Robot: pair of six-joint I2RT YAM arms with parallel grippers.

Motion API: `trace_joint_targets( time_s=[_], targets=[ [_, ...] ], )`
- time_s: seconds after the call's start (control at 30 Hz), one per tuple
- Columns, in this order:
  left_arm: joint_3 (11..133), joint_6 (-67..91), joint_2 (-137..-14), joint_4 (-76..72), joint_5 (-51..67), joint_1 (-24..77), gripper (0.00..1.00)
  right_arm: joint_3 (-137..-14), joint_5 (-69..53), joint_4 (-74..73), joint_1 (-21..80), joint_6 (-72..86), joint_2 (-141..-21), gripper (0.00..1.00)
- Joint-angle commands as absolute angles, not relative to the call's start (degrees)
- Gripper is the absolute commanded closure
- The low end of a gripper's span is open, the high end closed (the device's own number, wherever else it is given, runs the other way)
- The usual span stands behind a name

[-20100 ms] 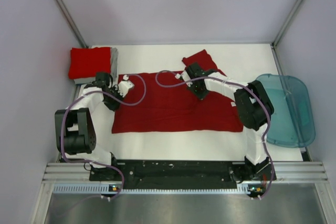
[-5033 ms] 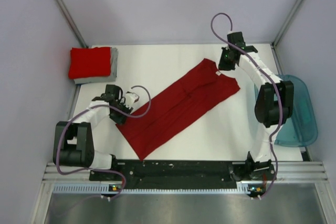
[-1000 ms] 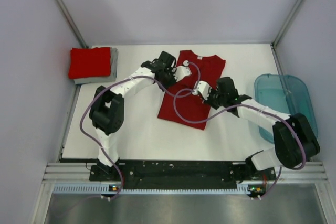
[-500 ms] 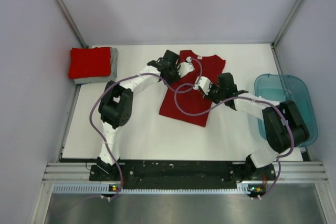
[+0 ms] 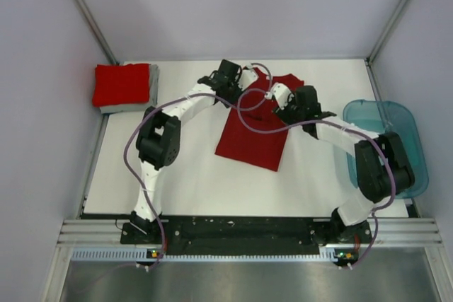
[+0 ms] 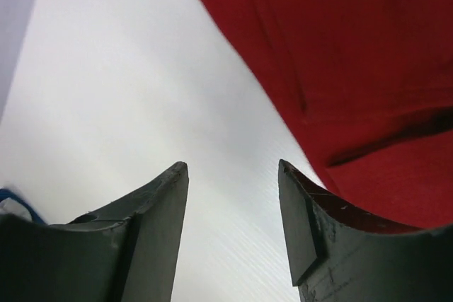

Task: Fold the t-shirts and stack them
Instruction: Fold the folded rectangular tshirt in 1/3 of the way, then grab one side of the 2/3 rectangular tshirt with both arms

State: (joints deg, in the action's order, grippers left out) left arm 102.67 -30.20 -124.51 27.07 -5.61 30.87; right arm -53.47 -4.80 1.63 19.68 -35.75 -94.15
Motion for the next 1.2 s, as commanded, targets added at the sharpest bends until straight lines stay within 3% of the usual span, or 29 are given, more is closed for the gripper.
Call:
trace_joint_targets(
  time_s=[0.0, 0.17, 0.37, 0.53, 0.83, 1.1, 1.13, 1.17],
  targets=[
    [106.6, -26.5, -116.8, 25.7, -4.3, 27.8, 0.4, -58.3, -5.2, 1.0, 18.6, -28.0, -83.9, 0.47],
    [95.7, -31.3, -106.0, 27.1, 11.5, 25.9, 0.42, -52.8, -15.8, -10.7, 22.6, -32.2, -72.8, 0.46],
    [73.1, -50.4, -93.4, 31.1, 33.6, 26.2, 0.46, -39.0, -14.3, -17.2, 35.0, -41.9, -62.5, 0.46],
    [60.9, -56.7, -91.1, 24.8, 26.3, 30.2, 0.45, -35.6, -7.5, -16.8, 41.6, -42.1, -66.2, 0.47],
    [55.2, -57.4, -94.9, 20.7, 21.5, 32.8, 0.43, -38.5, -3.2, -16.1, 43.3, -41.7, -79.1, 0.52],
    [55.3, -56.4, -99.0, 18.3, 16.4, 33.8, 0.5, -38.4, -3.8, -15.8, 43.7, -41.1, -80.2, 0.86],
    [55.5, -56.3, -99.2, 18.5, 16.3, 33.8, 0.55, -38.6, -4.0, -15.7, 43.7, -40.8, -80.2, 0.92],
    [55.7, -56.2, -99.5, 18.8, 16.3, 34.0, 0.7, -38.8, -4.6, -15.6, 43.7, -40.4, -80.1, 0.98]
  ],
)
